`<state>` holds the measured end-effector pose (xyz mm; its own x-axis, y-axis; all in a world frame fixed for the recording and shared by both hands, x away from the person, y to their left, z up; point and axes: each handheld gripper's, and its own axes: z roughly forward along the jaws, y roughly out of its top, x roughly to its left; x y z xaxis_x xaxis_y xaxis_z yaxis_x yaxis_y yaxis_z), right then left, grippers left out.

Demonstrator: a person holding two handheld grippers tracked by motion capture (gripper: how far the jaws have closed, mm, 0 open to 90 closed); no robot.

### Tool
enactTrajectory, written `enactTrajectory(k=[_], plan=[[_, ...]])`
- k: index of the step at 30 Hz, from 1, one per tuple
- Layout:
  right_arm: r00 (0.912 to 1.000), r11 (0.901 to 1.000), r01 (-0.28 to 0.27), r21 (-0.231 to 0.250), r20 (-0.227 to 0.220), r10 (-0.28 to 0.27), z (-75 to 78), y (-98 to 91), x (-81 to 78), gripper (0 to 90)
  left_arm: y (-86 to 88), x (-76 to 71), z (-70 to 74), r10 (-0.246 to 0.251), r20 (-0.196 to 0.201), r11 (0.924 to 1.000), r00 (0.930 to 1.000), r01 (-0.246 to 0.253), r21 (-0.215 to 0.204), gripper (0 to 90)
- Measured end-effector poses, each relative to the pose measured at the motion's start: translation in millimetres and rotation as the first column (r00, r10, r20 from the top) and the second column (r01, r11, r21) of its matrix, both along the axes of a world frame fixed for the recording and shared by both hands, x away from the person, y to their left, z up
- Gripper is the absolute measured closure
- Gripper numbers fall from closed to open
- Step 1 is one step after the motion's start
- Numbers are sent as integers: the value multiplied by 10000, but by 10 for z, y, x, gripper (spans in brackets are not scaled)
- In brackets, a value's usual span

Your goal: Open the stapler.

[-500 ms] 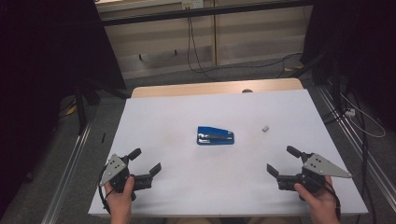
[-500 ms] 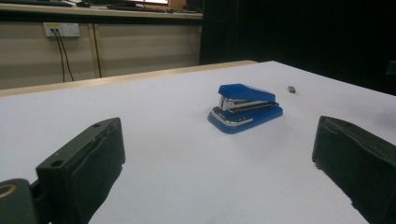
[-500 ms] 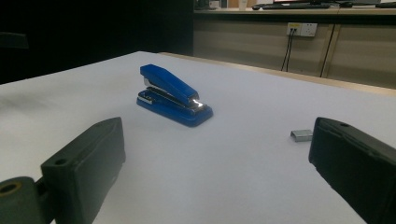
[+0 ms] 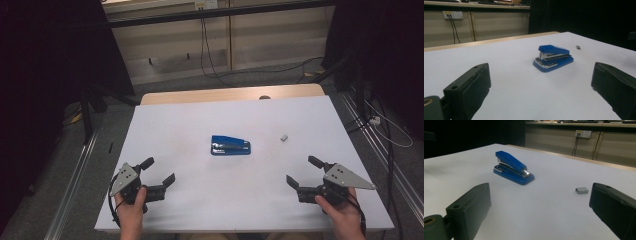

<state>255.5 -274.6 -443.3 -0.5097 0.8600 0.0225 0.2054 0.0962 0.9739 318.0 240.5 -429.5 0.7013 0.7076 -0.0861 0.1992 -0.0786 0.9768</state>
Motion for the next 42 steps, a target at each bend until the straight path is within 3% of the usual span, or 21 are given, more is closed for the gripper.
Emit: enactTrajectory(k=[5,20,31,42], plan=[[9999,9997,137,-182,-100,-138,-3,14,42,33,-36,22,26,-152,-31,9997,9999,151,-190,25],[9997,9993,165,-329,-178,-171,42,57,136,32,-209,140,18,-572,-461,9984,9973,571,-35,26],[9989,9994,200,-295,-411,-212,56,75,240,28,-417,256,-12,-734,-1000,9955,9923,789,517,36],[9973,9980,-296,-555,-694,257,112,337,508,22,-493,337,-38,-772,-1229,9938,9894,863,702,40]])
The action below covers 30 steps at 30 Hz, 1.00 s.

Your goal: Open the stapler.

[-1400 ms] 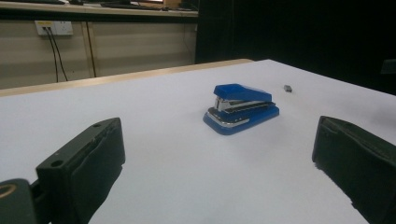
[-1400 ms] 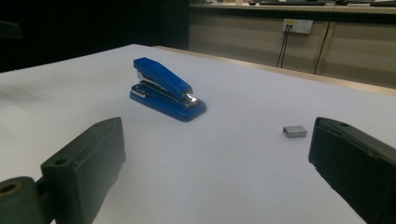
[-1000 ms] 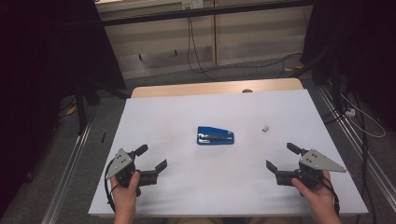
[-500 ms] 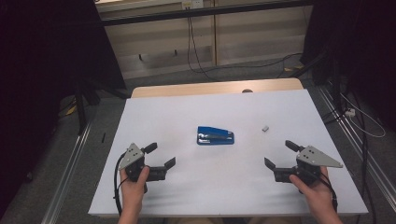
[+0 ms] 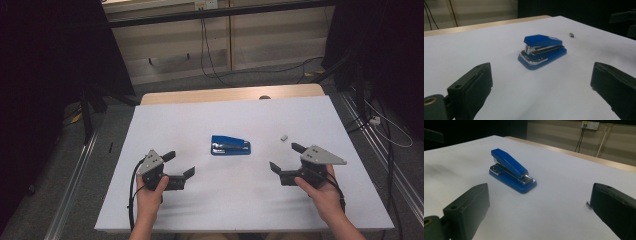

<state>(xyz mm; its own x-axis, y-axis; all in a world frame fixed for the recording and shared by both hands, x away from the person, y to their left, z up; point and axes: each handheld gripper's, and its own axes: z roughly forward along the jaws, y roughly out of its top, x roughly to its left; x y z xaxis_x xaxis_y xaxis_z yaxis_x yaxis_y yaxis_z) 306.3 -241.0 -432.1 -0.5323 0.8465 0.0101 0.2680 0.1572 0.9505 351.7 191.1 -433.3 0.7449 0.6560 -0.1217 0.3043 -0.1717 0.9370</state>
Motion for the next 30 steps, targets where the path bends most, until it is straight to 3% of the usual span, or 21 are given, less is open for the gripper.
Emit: enactTrajectory(k=[10,18,26,30], plan=[[9968,9969,-763,-185,-267,758,63,339,319,23,12,41,1,60,-49,9999,10000,-60,-85,40],[9963,9966,-816,-60,-293,814,138,413,526,24,-22,92,23,137,-195,9998,9997,-139,-147,39],[9956,9961,-876,-33,-350,875,154,467,623,25,-70,162,77,92,-472,9996,9988,-104,-256,39],[9948,9954,-950,-105,-369,946,159,507,669,28,-117,203,73,84,-518,9999,9986,-88,-82,39]])
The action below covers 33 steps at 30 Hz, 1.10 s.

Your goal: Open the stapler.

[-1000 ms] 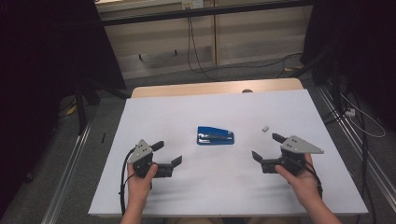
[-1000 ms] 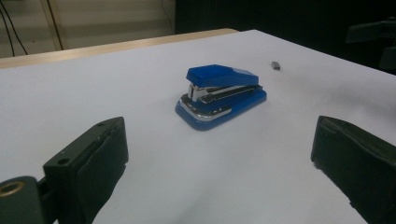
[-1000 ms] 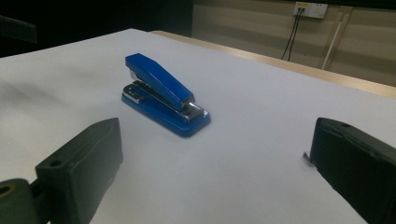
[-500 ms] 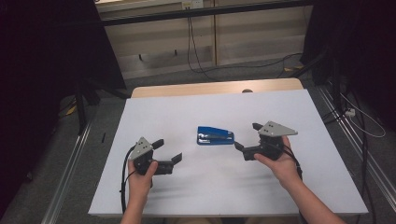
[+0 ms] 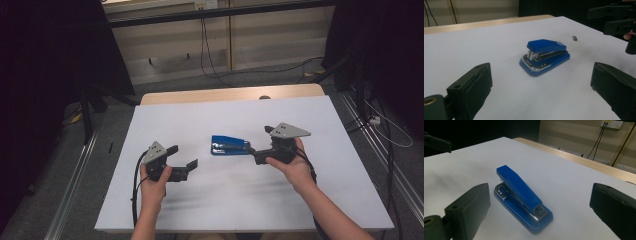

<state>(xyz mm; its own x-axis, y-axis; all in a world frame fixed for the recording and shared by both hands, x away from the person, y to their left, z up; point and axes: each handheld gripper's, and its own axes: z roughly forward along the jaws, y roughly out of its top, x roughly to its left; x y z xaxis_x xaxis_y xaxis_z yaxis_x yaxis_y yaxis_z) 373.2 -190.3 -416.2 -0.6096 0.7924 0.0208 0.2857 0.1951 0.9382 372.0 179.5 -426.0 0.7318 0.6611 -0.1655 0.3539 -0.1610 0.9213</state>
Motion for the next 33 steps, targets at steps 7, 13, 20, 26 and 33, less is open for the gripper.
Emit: enactTrajectory(k=[7,13,20,26,33], plan=[[9998,9997,-178,-176,-57,177,-13,74,94,27,-86,89,19,-32,-64,9999,10000,33,120,39],[9995,9985,-306,-445,-132,301,-24,160,182,27,-180,165,18,-39,-201,9998,9998,43,178,39],[9983,9964,-549,-646,-254,533,4,242,311,28,-256,261,11,-243,-287,9979,9993,259,597,40],[9960,9958,-748,-521,-525,721,37,307,411,92,-277,348,-22,-206,-479,9986,9986,228,474,38],[9891,9916,-1250,-330,-832,1219,81,420,508,268,-283,405,-64,-181,-770,9988,9969,215,438,37]])
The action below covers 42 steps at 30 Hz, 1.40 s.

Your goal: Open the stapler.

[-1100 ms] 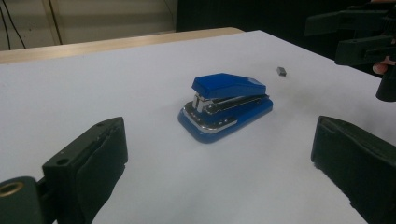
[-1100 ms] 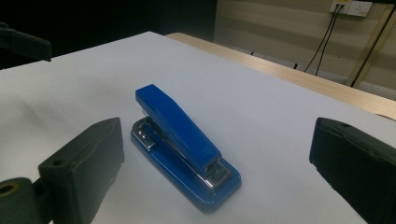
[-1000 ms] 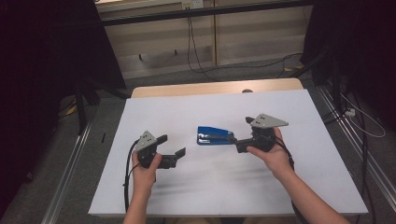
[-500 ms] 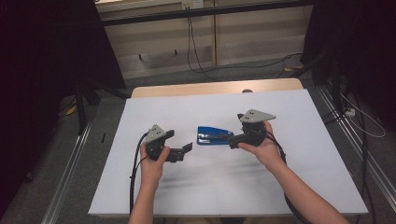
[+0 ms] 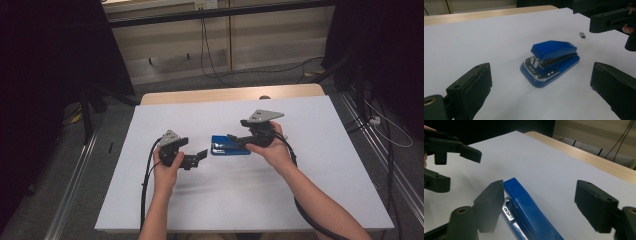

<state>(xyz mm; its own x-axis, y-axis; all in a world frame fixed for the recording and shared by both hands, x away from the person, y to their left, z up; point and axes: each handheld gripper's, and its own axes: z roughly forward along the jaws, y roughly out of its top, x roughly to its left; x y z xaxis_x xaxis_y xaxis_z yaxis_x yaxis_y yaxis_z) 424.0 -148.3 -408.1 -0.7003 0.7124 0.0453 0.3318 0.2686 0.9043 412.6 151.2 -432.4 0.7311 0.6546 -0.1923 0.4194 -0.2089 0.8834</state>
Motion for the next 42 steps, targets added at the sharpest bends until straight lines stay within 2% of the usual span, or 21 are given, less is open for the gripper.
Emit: enactTrajectory(k=[4,9,11,15,18,23,25,28,32,34,37,40,42], plan=[[9993,9993,-337,-138,-162,334,-13,101,49,332,21,7,-8,105,22,9998,9999,-106,173,38],[9972,9963,-697,-502,-307,682,-47,229,111,332,23,22,-25,-16,-46,9999,10000,16,114,36],[9959,9958,-811,-422,-429,793,-63,264,146,341,6,34,-41,-9,-14,10000,10000,9,84,37],[9949,9944,-899,-557,-502,871,-78,326,219,367,-25,50,-78,-133,-135,9997,9998,136,214,38],[9913,9923,-1084,-592,-820,1034,-95,373,271,449,-18,62,-87,-71,-164,9997,9998,75,215,38],[9875,9894,-1298,-657,-991,1229,-135,454,330,478,-1,87,-106,-8,-196,9998,9998,12,183,38],[9868,9860,-1376,-947,-987,1282,-162,491,352,464,1,89,-107,32,-241,9998,9997,-27,202,38],[9827,9850,-1504,-841,-1213,1397,-203,544,391,448,3,88,-108,26,-276,9998,9996,-21,190,38],[9804,9764,-1688,-1349,-1253,1522,-250,617,405,459,0,88,-112,39,-306,9997,9995,-33,221,38],[9797,9747,-1706,-1443,-1309,1521,-263,627,419,450,-10,92,-124,10,-375,9998,9993,-2,223,38],[9781,9718,-1807,-1514,-1314,1614,-276,633,433,459,-29,101,-146,-44,-478,9995,9988,59,306,39],[9752,9686,-1944,-1551,-1367,1739,-292,646,447,481,-30,111,-159,-13,-582,9998,9983,24,181,41],[9725,9651,-2065,-1611,-1422,1844,-302,664,445,534,-26,115,-160,-8,-578,9998,9983,19,187,40]])
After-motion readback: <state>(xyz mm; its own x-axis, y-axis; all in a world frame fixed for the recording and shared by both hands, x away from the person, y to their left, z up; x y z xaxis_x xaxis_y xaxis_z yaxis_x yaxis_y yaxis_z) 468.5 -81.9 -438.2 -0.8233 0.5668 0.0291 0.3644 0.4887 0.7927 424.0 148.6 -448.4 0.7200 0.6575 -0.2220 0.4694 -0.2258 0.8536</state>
